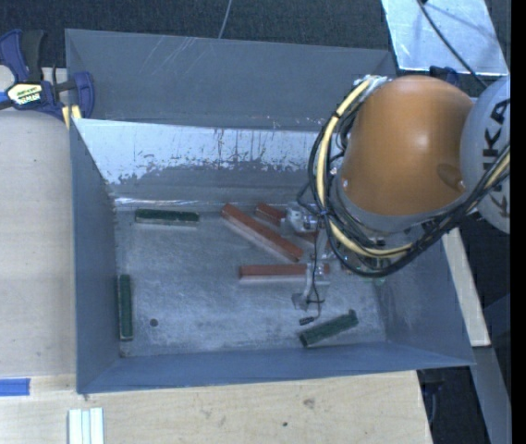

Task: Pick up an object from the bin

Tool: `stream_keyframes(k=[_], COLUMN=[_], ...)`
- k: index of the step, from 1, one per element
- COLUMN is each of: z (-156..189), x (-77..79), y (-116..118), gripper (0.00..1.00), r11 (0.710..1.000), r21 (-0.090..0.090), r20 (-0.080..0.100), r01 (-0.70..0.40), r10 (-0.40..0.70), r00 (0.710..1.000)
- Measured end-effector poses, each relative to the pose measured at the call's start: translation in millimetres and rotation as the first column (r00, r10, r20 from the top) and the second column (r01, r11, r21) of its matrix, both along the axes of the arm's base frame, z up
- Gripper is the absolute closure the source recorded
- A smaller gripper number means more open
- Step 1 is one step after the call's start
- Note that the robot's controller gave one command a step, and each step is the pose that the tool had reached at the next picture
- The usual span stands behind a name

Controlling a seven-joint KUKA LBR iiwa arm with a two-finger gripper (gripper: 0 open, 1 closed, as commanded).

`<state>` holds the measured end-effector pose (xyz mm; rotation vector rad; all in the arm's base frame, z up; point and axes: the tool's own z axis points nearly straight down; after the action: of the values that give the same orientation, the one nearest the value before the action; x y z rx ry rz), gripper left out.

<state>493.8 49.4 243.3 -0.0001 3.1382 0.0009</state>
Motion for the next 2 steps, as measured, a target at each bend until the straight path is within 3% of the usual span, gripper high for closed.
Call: stream_keyframes(k=[1, 2], z=[-47.7, -129.7], x=[24.2, 36.4], y=[-6.8, 42.4], gripper=[0.0, 0.0], r11=[1.0, 0.994], r21=[0.0, 0.007], r20=[0.008, -0.002], r01=[-0.026, -0.109], r10=[0.026, 0.109], r00=[1.0, 0.994])
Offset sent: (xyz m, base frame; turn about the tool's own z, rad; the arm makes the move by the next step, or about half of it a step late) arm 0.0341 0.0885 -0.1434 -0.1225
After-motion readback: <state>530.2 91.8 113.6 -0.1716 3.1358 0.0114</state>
